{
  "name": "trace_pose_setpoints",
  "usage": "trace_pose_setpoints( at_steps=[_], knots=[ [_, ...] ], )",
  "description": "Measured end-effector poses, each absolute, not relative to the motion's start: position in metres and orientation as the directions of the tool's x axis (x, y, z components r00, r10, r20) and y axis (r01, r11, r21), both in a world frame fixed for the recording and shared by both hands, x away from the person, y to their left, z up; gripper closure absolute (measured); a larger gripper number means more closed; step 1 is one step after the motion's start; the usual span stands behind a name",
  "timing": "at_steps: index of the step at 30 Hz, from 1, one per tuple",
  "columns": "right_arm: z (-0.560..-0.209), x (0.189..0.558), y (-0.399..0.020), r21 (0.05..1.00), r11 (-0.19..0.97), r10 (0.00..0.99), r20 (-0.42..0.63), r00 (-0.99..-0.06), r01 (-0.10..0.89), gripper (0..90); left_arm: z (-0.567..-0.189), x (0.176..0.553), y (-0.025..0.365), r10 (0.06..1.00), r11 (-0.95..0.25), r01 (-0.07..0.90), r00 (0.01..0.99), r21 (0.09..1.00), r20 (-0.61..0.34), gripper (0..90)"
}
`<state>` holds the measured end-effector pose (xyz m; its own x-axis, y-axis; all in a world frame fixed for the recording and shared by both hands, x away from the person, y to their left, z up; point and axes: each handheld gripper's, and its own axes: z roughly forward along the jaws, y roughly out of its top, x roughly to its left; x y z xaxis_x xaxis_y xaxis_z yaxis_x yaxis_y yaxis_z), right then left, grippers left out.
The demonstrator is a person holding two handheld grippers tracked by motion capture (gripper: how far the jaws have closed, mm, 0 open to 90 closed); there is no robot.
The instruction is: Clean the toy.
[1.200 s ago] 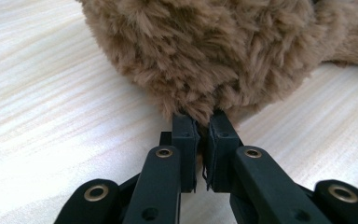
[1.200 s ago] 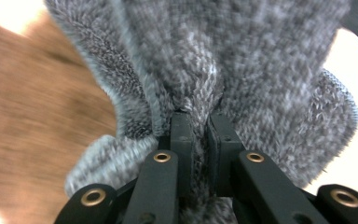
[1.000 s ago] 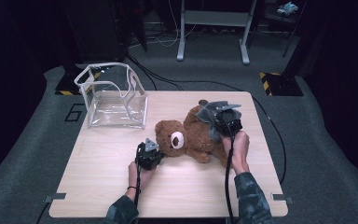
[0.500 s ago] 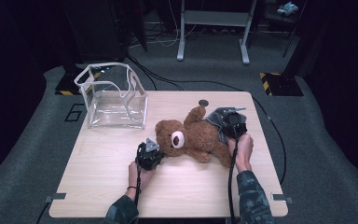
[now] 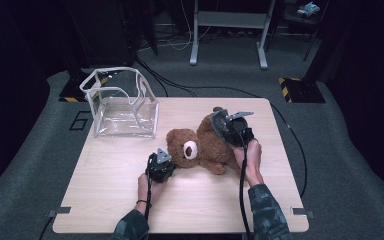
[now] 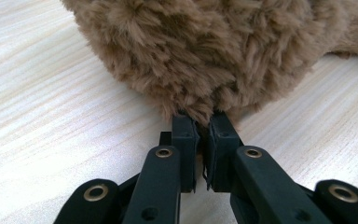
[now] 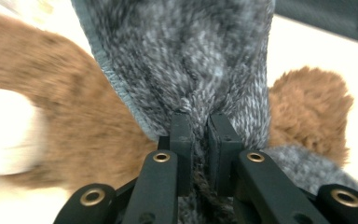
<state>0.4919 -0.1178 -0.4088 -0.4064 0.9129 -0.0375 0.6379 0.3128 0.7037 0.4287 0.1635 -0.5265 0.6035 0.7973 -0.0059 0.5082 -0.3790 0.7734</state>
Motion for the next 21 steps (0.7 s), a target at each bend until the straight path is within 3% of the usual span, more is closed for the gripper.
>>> trace_pose_setpoints(
  at_steps=[2, 11, 17, 19, 21],
  knots=[
    [-0.419, 0.5, -0.13, 0.701, 0.266, 0.929, -0.004, -0.37, 0.662, 82.7, -0.527, 0.429, 0.163, 0.794, -0.381, 0.507, 0.608, 0.773, -0.007, 83.9],
    [-0.444, 0.506, -0.174, 0.623, 0.209, 0.969, -0.03, -0.244, 0.754, 82.6, -0.527, 0.429, 0.164, 0.798, -0.365, 0.512, 0.602, 0.778, -0.021, 83.8],
    [-0.408, 0.481, -0.157, 0.73, 0.22, 0.94, 0.019, -0.341, 0.647, 82.6, -0.527, 0.429, 0.164, 0.796, -0.377, 0.509, 0.605, 0.774, -0.011, 83.8],
    [-0.401, 0.478, -0.138, 0.738, 0.261, 0.915, 0.015, -0.402, 0.622, 82.7, -0.527, 0.429, 0.163, 0.8, -0.376, 0.506, 0.6, 0.776, -0.004, 83.8],
    [-0.412, 0.489, -0.128, 0.692, 0.3, 0.919, -0.026, -0.392, 0.657, 82.8, -0.527, 0.428, 0.163, 0.8, -0.376, 0.51, 0.6, 0.773, -0.007, 83.7]
  ],
)
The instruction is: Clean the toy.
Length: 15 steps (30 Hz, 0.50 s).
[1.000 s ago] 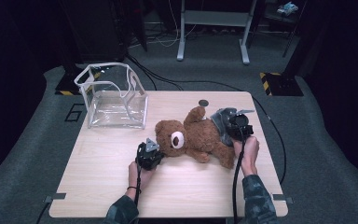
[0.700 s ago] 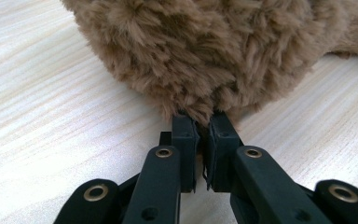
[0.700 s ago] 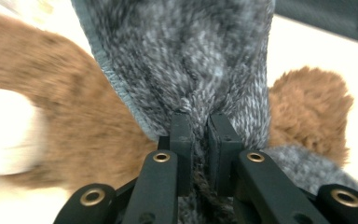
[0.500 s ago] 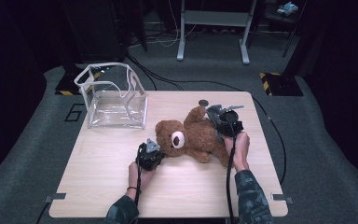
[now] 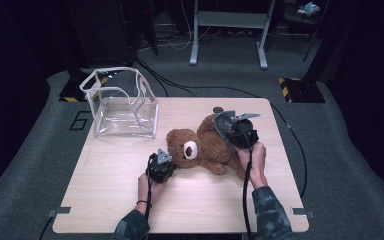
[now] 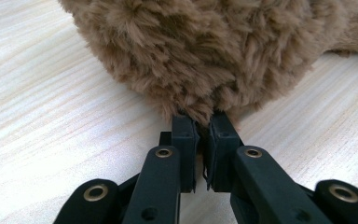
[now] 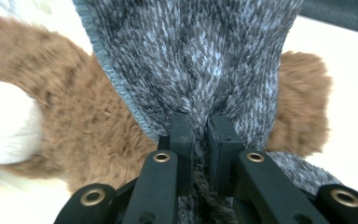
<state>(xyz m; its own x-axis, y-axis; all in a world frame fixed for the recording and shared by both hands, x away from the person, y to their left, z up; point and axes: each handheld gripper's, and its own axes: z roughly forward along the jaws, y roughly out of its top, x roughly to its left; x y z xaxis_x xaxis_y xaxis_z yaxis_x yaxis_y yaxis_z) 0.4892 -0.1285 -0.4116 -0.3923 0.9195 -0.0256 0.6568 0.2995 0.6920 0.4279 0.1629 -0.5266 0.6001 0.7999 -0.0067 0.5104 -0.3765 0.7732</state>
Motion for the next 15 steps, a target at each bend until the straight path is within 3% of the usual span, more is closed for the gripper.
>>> trace_pose_setpoints(
  at_steps=[4, 10, 12, 15],
  knots=[
    [-0.433, 0.51, -0.155, 0.649, 0.211, 0.955, 0.023, -0.296, 0.731, 82.8, -0.527, 0.428, 0.163, 0.799, -0.379, 0.508, 0.602, 0.774, -0.003, 83.8],
    [-0.458, 0.514, -0.2, 0.568, 0.143, 0.984, 0.005, -0.178, 0.811, 82.7, -0.527, 0.428, 0.163, 0.799, -0.378, 0.509, 0.601, 0.774, -0.005, 83.7],
    [-0.452, 0.509, -0.209, 0.595, 0.112, 0.983, 0.048, -0.175, 0.796, 82.7, -0.527, 0.428, 0.163, 0.798, -0.375, 0.509, 0.602, 0.775, -0.009, 83.7],
    [-0.425, 0.496, -0.2, 0.674, 0.113, 0.965, 0.101, -0.243, 0.73, 82.7, -0.527, 0.428, 0.163, 0.799, -0.375, 0.511, 0.602, 0.773, -0.011, 83.7]
  ],
)
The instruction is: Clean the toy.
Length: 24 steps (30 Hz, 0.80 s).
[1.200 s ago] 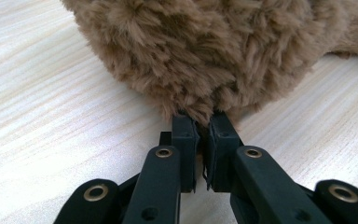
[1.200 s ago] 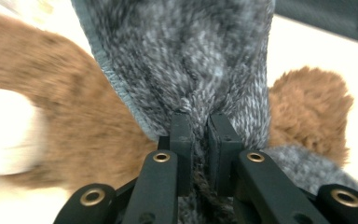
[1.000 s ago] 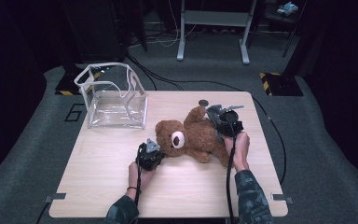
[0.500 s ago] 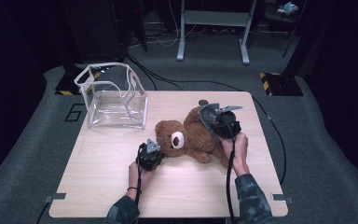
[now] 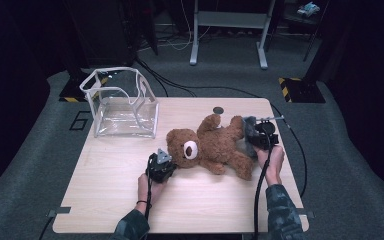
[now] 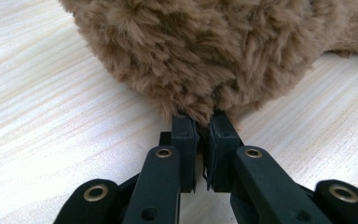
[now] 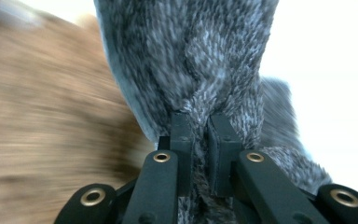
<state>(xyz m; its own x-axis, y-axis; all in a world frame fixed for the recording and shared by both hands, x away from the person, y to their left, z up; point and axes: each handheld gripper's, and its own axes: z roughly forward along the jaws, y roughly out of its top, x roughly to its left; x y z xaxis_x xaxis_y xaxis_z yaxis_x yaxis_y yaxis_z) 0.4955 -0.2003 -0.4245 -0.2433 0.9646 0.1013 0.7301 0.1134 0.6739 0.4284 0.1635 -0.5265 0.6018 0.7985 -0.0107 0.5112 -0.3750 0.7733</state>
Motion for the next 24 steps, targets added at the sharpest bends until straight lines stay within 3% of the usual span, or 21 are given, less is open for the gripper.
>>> trace_pose_setpoints(
  at_steps=[4, 7, 9, 10, 12, 14, 15, 18, 24],
  knots=[
    [-0.38, 0.48, -0.175, 0.768, 0.079, 0.893, 0.229, -0.387, 0.636, 82.7, -0.526, 0.428, 0.164, 0.797, -0.377, 0.511, 0.604, 0.772, -0.011, 83.7],
    [-0.37, 0.476, -0.158, 0.779, 0.069, 0.832, 0.3, -0.467, 0.623, 82.2, -0.527, 0.428, 0.163, 0.801, -0.375, 0.507, 0.599, 0.776, -0.004, 83.7],
    [-0.375, 0.479, -0.153, 0.766, 0.097, 0.837, 0.282, -0.468, 0.636, 80.5, -0.527, 0.429, 0.163, 0.802, -0.364, 0.51, 0.597, 0.78, -0.016, 83.7],
    [-0.382, 0.482, -0.151, 0.746, 0.147, 0.868, 0.218, -0.446, 0.65, 78.5, -0.527, 0.428, 0.163, 0.798, -0.374, 0.508, 0.602, 0.776, -0.01, 83.7],
    [-0.397, 0.487, -0.151, 0.714, 0.228, 0.881, 0.138, -0.452, 0.662, 67.7, -0.527, 0.428, 0.163, 0.799, -0.372, 0.509, 0.601, 0.777, -0.011, 83.6],
    [-0.409, 0.486, -0.153, 0.692, 0.256, 0.912, 0.058, -0.406, 0.675, 50.7, -0.527, 0.428, 0.163, 0.802, -0.367, 0.509, 0.597, 0.778, -0.012, 83.7],
    [-0.414, 0.485, -0.157, 0.681, 0.243, 0.922, 0.059, -0.382, 0.691, 40.3, -0.527, 0.429, 0.163, 0.803, -0.366, 0.509, 0.596, 0.779, -0.012, 83.6],
    [-0.418, 0.48, -0.166, 0.643, 0.189, 0.927, 0.134, -0.351, 0.743, 25.1, -0.527, 0.429, 0.163, 0.801, -0.371, 0.509, 0.599, 0.777, -0.01, 83.6],
    [-0.406, 0.457, -0.174, 0.599, 0.206, 0.908, 0.178, -0.38, 0.774, 15.5, -0.527, 0.429, 0.163, 0.802, -0.368, 0.507, 0.597, 0.78, -0.01, 83.6]
  ],
)
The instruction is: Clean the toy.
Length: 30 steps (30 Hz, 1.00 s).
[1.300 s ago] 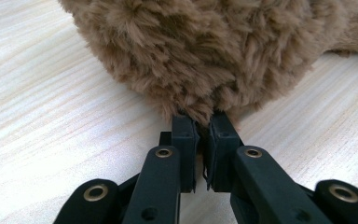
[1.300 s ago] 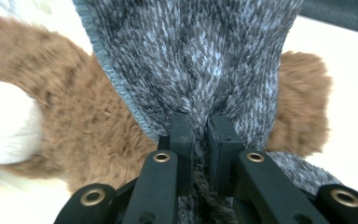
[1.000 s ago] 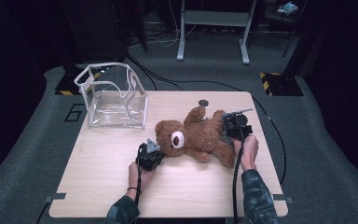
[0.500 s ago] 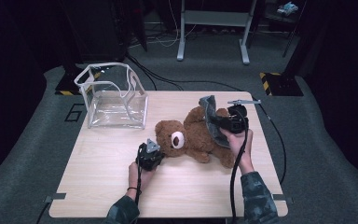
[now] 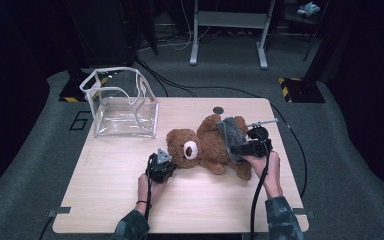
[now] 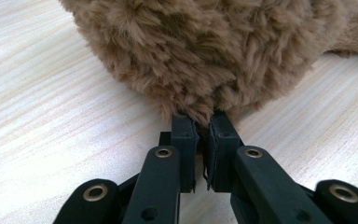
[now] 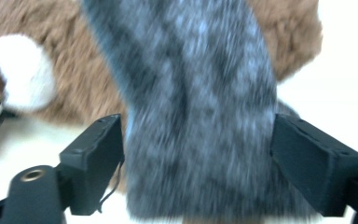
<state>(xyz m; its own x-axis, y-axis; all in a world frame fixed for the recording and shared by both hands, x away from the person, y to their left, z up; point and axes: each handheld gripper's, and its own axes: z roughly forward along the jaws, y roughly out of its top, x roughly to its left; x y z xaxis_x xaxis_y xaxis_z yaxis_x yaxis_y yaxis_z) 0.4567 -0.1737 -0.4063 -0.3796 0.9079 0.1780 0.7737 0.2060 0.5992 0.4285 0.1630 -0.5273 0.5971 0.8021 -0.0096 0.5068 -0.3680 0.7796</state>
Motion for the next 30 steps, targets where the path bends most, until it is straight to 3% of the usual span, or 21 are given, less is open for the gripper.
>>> trace_pose_setpoints(
  at_steps=[3, 5, 7, 9, 13, 18, 25, 30],
  knots=[
    [-0.422, 0.455, -0.174, 0.527, 0.254, 0.92, 0.128, -0.371, 0.811, 25.1, -0.527, 0.428, 0.163, 0.798, -0.378, 0.509, 0.602, 0.773, -0.006, 83.5],
    [-0.434, 0.458, -0.175, 0.496, 0.28, 0.921, 0.103, -0.376, 0.822, 44.1, -0.527, 0.428, 0.163, 0.798, -0.377, 0.51, 0.603, 0.773, -0.009, 83.5],
    [-0.434, 0.456, -0.177, 0.53, 0.269, 0.924, 0.094, -0.371, 0.804, 65.2, -0.527, 0.428, 0.163, 0.798, -0.376, 0.51, 0.602, 0.774, -0.009, 83.5],
    [-0.425, 0.452, -0.177, 0.581, 0.273, 0.918, 0.08, -0.387, 0.767, 74.3, -0.526, 0.428, 0.163, 0.798, -0.379, 0.509, 0.602, 0.773, -0.005, 83.5],
    [-0.398, 0.443, -0.165, 0.69, 0.298, 0.887, 0.056, -0.459, 0.66, 77.1, -0.527, 0.428, 0.163, 0.799, -0.378, 0.508, 0.602, 0.774, -0.006, 83.5],
    [-0.379, 0.445, -0.139, 0.731, 0.314, 0.835, 0.092, -0.543, 0.605, 77.4, -0.527, 0.428, 0.163, 0.801, -0.38, 0.507, 0.599, 0.774, 0.001, 83.5],
    [-0.389, 0.461, -0.071, 0.73, 0.348, 0.756, 0.154, -0.637, 0.589, 77.5, -0.527, 0.428, 0.163, 0.799, -0.374, 0.513, 0.602, 0.773, -0.013, 83.5],
    [-0.416, 0.472, -0.065, 0.657, 0.391, 0.815, 0.078, -0.574, 0.645, 78.4, -0.527, 0.428, 0.163, 0.8, -0.37, 0.513, 0.6, 0.774, -0.015, 83.5]
  ],
)
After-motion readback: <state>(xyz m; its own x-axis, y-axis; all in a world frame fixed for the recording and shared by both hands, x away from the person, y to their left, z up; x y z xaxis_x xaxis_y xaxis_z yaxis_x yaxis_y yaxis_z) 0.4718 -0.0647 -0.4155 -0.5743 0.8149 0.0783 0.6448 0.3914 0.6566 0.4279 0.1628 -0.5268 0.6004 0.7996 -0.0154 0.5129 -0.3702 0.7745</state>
